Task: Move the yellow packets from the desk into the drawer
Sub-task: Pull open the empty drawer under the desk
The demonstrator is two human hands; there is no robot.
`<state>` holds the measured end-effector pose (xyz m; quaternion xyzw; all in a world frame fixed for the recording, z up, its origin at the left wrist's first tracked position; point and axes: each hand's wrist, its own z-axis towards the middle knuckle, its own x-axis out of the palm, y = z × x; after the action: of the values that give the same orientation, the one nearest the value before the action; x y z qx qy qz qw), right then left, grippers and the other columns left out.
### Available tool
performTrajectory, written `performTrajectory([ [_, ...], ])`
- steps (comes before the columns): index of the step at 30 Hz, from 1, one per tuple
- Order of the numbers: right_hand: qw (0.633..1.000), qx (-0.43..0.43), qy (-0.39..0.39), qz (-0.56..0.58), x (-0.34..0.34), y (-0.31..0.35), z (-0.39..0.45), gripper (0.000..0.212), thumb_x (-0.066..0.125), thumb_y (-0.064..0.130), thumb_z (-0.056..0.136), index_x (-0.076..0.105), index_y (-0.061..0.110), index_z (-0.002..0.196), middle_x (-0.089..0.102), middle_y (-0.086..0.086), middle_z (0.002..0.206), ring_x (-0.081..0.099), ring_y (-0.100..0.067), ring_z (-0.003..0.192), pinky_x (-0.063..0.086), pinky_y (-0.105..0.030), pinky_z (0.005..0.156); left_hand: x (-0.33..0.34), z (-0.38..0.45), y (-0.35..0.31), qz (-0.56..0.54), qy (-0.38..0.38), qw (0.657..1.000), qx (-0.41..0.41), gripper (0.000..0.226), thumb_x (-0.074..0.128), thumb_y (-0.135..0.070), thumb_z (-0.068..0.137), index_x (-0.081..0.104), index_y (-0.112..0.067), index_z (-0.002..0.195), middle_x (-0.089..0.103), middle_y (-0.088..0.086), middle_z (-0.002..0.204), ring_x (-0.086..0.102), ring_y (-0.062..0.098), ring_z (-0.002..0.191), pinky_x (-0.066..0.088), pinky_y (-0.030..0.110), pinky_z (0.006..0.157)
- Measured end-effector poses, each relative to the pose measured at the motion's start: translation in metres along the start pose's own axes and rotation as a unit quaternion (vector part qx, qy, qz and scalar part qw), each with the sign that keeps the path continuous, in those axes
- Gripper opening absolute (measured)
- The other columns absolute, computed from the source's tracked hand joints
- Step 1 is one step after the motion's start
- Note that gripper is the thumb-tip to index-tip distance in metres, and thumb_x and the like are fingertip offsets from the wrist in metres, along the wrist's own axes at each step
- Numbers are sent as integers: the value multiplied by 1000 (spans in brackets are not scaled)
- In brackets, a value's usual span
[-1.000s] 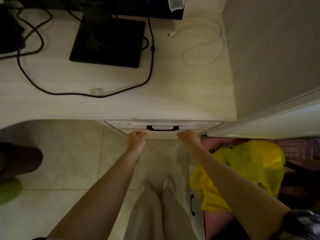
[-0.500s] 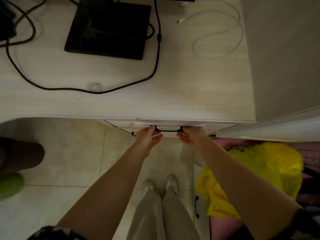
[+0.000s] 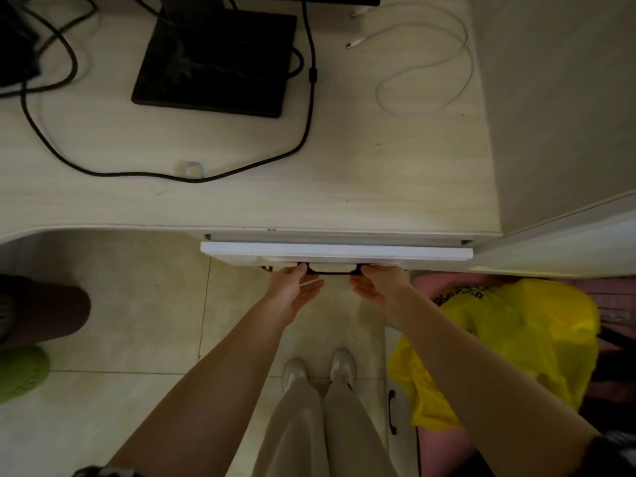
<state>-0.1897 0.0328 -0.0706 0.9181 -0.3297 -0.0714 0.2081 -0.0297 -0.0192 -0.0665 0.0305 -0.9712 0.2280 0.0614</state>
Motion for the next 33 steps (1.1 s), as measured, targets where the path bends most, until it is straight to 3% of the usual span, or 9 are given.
performTrajectory([
  [4, 1000, 7, -8, -3, -4, -16, -10, 12, 50, 3, 95, 57, 0, 105, 63, -11, 78, 64, -25, 76, 55, -37, 75, -7, -16, 13, 3, -1, 1000, -12, 18, 46, -10, 99, 54, 1, 111, 62, 15, 94, 65, 28, 82, 54, 35, 77],
  [7, 1000, 7, -14, 4, -8, -29, -19, 7, 50, 2, 95, 57, 1, 96, 63, -11, 76, 62, -22, 68, 54, -33, 66, -14, -26, 20, 9, 1, 999, -34, 21, 46, -7, 98, 54, 2, 115, 63, 16, 98, 66, 29, 84, 54, 34, 73],
  [13, 1000, 22, -15, 9, -21, -55, -40, 13, 50, -2, 94, 57, 2, 84, 63, -14, 76, 62, -24, 68, 53, -37, 70, -31, -48, 36, -32, 11, 995, -99, 26, 55, -20, 95, 59, 3, 107, 63, 21, 104, 67, 34, 92, 55, 37, 74],
  [20, 998, 52, 10, 33, -33, -61, -73, 9, 53, -2, 91, 60, 3, 89, 66, -17, 87, 65, -29, 84, 54, -39, 79, -43, -79, 40, 27, 11, 997, -77, 22, 48, -16, 98, 59, 0, 107, 63, 20, 108, 67, 32, 90, 54, 35, 78],
  [22, 999, 30, 4, -21, -37, -52, -90, 7, 56, -4, 88, 61, 1, 87, 65, -19, 88, 63, -28, 84, 54, -36, 78, -48, -91, 35, 20, 4, 999, -50, 21, 46, -13, 98, 57, 1, 109, 64, 21, 107, 67, 34, 90, 55, 35, 75],
  [25, 971, -65, 45, -227, -42, -34, -116, 9, 59, 1, 86, 65, 2, 80, 64, -20, 89, 62, -26, 81, 53, -33, 77, -53, -110, 25, 105, -3, 993, 48, 16, 51, -13, 96, 61, -2, 102, 69, 21, 99, 71, 32, 85, 57, 34, 73],
  [27, 914, -160, 38, -371, -43, -24, -128, 12, 60, 7, 87, 71, 2, 84, 68, -18, 90, 65, -30, 85, 54, -36, 83, -57, -115, 19, 270, -19, 941, 202, 6, 57, -12, 93, 62, -9, 93, 70, 12, 92, 70, 22, 80, 57, 29, 74],
  [30, 802, -275, 3, -530, -44, -16, -140, 21, 52, 16, 93, 69, 13, 104, 68, -4, 98, 63, -19, 89, 51, -26, 79, -65, -110, 10, 516, -53, 751, 409, 10, 65, -12, 86, 62, -14, 96, 63, -4, 94, 60, 9, 85, 45, 16, 73],
  [33, 702, -366, 7, -611, -45, -19, -130, 31, 49, 14, 92, 59, 16, 121, 59, -2, 117, 55, -20, 107, 46, -27, 90, -74, -94, 6, 646, -40, 615, 451, 28, 66, -16, 84, 62, -14, 112, 61, 1, 110, 58, 16, 101, 45, 23, 83],
])
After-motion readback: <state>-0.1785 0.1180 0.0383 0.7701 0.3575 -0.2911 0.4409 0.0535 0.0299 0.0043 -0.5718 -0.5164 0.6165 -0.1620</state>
